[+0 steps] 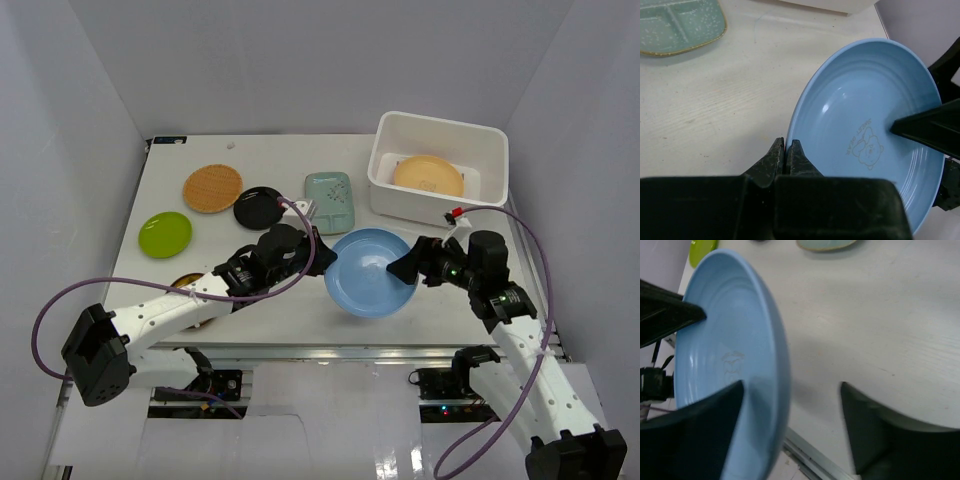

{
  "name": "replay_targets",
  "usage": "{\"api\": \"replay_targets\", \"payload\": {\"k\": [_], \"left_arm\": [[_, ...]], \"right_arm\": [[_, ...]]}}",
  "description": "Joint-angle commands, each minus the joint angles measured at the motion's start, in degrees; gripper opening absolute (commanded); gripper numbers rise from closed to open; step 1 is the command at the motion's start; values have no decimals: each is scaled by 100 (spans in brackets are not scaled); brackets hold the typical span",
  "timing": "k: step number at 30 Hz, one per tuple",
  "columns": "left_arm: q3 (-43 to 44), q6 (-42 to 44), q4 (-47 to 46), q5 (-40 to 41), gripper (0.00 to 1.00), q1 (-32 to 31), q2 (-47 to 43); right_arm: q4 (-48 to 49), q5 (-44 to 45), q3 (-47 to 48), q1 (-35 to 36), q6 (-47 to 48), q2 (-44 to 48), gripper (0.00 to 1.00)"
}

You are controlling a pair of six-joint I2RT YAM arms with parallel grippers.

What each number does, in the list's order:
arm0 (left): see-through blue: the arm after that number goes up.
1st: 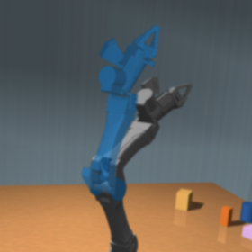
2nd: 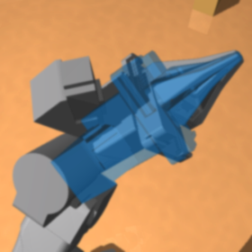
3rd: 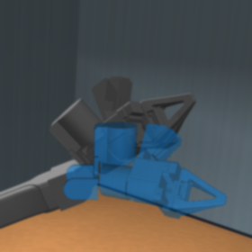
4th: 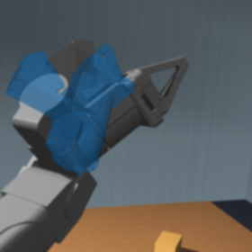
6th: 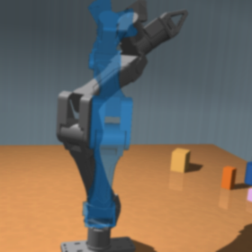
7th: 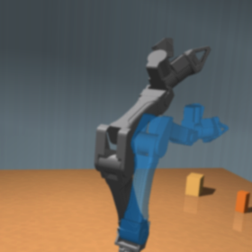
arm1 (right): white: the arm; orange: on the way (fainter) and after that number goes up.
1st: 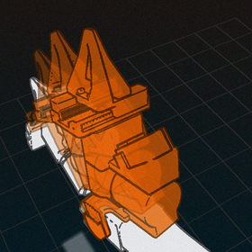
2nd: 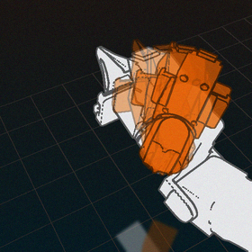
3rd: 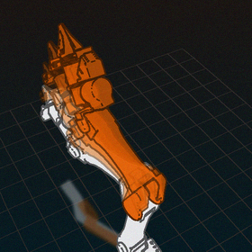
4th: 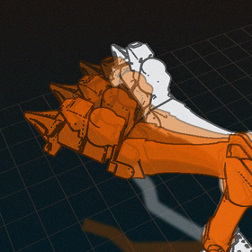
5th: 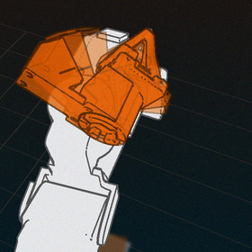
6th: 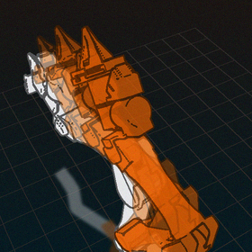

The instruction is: Place the plates into the plastic bin on the countertop

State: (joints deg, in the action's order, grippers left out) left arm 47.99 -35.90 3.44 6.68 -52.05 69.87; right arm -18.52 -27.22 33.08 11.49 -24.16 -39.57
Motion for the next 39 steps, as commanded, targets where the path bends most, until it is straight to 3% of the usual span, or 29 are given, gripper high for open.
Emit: {"api": "replay_targets", "payload": {"k": [1,4,8,9,12,15,20,24,29,30,32,33,35,37,39], "left_arm": [[-9,-14,-168,-140,0,37,-219],[70,65,-20,8,0,37,-403],[123,276,358,360,48,37,-938],[149,337,620,448,75,46,-1079],[360,513,1287,677,98,46,-1668],[536,671,2016,896,98,46,-2274],[397,883,3151,1501,98,46,-3380],[-78,760,3479,1802,98,46,-4206],[-562,689,3453,2048,98,46,-4780],[-632,707,3444,2161,98,55,-4807],[-615,716,3418,2171,98,46,-4781],[-633,751,3391,2110,98,55,-4763],[-659,786,3356,2048,98,46,-4693],[-659,804,3365,1987,98,46,-4649],[-659,804,3356,1969,98,46,-4657]], "right_arm": [[428,102,58,765,-167,-182,62],[717,252,58,908,-492,-296,8],[1298,497,382,917,-765,-586,8],[1360,577,531,917,-731,-682,8],[1334,1262,1453,882,-451,-1174,8],[1299,1974,2595,610,-151,-1807,8],[1325,2685,3932,-690,-238,-3081,8],[1062,2915,4504,-1078,-80,-4230,8],[622,3030,4743,-1244,122,-4937,8],[596,3108,4717,-1245,122,-5050,14],[578,3162,4638,-1263,79,-5148,35],[561,3197,4602,-1263,70,-5227,55],[517,3284,4593,-1272,35,-5280,76],[447,3337,4724,-1272,26,-5306,93],[324,3416,4865,-1272,52,-5211,98]]}}
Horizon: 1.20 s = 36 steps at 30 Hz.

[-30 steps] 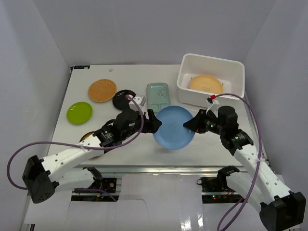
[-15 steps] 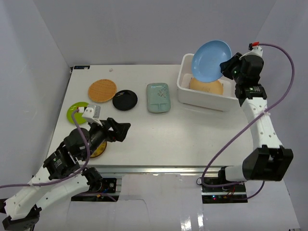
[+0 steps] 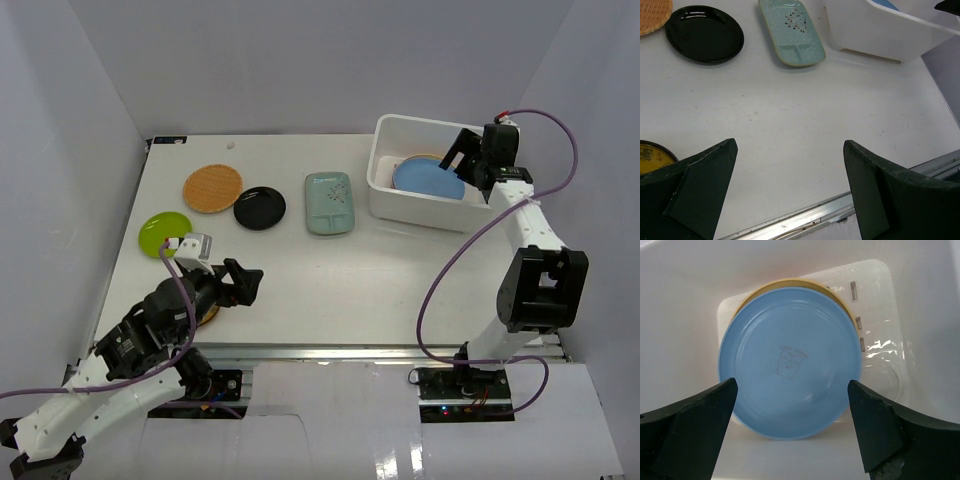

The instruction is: Place the plates into the plastic bin on the countertop

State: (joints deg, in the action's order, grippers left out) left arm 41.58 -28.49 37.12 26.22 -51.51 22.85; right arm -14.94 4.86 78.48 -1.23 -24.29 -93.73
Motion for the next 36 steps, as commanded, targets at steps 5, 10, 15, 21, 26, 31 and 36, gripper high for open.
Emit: {"api": "replay_targets", "payload": {"k": [5,10,15,21,26,31,36], "left_arm": [[-10,63,-47,85,98,-9,-35],[200,168,-39,445,98,0,-140],[1209,458,-108,1192,98,-9,-325],[1380,485,-267,1158,98,-9,-334],[940,248,-56,1166,98,-9,-474],[405,11,172,1403,98,-9,-659],[122,-122,172,1333,98,-9,-651]], "right_arm": [[-71,-12,581,393,214,750,96],[620,523,-278,2730,251,1620,100],[2704,560,-2219,4864,-1102,1553,78],[3629,33,-1278,6141,-1596,-482,59],[3901,-1153,-194,6644,-2315,-2242,57],[4201,-1303,386,6821,-2957,-3141,63],[4095,-1137,616,6908,-3186,-3713,63]]}}
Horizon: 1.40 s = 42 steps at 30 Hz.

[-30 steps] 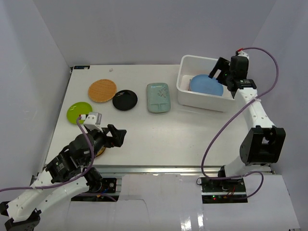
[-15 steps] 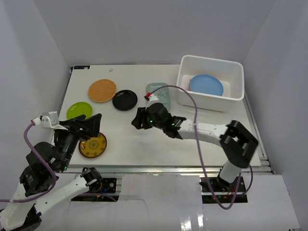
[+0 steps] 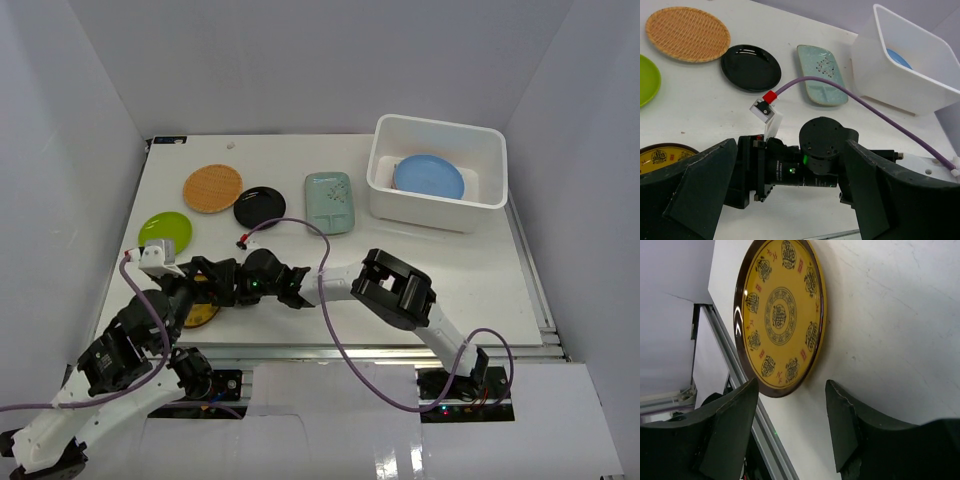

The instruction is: Place the plates into the plastic bin on the countertop

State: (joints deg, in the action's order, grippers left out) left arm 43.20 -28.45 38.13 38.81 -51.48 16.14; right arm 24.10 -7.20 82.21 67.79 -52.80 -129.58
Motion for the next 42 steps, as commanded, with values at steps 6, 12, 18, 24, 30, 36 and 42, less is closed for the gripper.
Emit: {"api": "replay_targets", "payload": {"k": [6,12,18,24,30,36,42], "left_arm": [[-84,-12,-33,83,98,-11,187],[-75,111,-34,189,98,-11,416],[30,-99,-34,180,98,-11,302],[338,49,-657,-40,98,-11,732],[-57,-46,-1369,-513,98,-11,1470],[-329,-503,-1624,-980,98,-11,1936],[-620,-1031,-1897,-1463,98,-2,2585]], "right_arm": [[604,-202,471,24,-863,-735,51],[1096,60,17,-11,-1189,-561,12],[1783,570,-1870,-345,-402,1753,8],[441,1142,-3210,-1547,987,4777,8],[-1449,1055,-2879,-4284,2018,6496,8],[-2154,344,-2166,-6748,2257,5833,8],[-2303,263,-1710,-7332,2089,4550,8]]}}
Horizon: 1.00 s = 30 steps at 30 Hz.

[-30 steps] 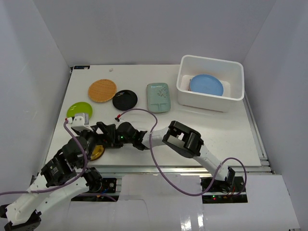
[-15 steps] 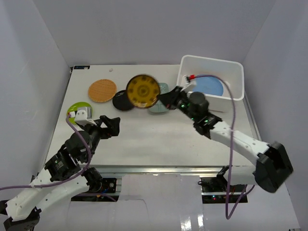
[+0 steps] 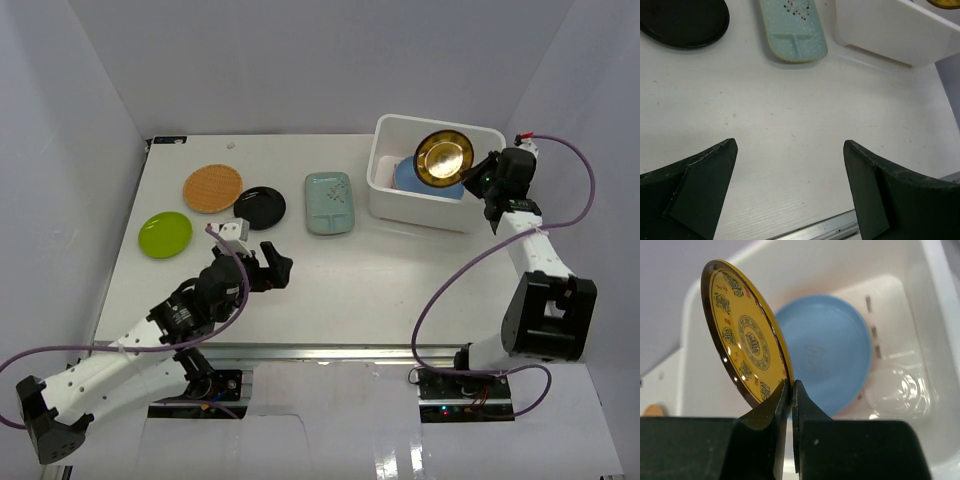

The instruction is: Place the plates into the plastic bin on the countertop

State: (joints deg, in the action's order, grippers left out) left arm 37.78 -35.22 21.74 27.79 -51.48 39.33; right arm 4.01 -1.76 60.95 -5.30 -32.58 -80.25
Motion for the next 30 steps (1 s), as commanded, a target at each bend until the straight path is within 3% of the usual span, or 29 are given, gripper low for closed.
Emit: {"api": "replay_targets", "payload": {"k": [1,2,5,6,9,11,16,21,23,28,30], "left_arm": [[-86,-371,-275,-397,98,-2,338],[-104,-397,-275,-415,98,-2,391],[-139,-450,-284,-345,98,-2,488],[-148,-468,-293,-275,98,-2,505],[-139,-512,-345,-178,98,59,663],[-131,-547,-416,-151,98,129,908],[-191,-731,-845,-493,98,902,1410],[-341,-1214,-1496,-1310,98,2367,2041],[-377,-1381,-1839,-1670,98,2851,2471],[-218,-1637,-2575,-2215,94,3723,3534],[-131,-1777,-2997,-2593,88,4030,3949]], "right_arm": [[-383,-229,487,-41,67,-526,8],[-392,-115,532,-41,85,-710,10],[-656,26,559,-50,137,-835,35],[-665,44,472,-50,138,-800,52],[-647,149,287,-50,155,-528,78],[-586,97,172,-41,164,-178,84],[-314,-236,-179,116,225,693,86],[-357,140,-504,1722,533,1634,86],[-16,141,-1055,2467,429,2002,84],[530,141,-2103,3849,94,2434,83],[653,141,-2438,4167,23,2470,83]]}}
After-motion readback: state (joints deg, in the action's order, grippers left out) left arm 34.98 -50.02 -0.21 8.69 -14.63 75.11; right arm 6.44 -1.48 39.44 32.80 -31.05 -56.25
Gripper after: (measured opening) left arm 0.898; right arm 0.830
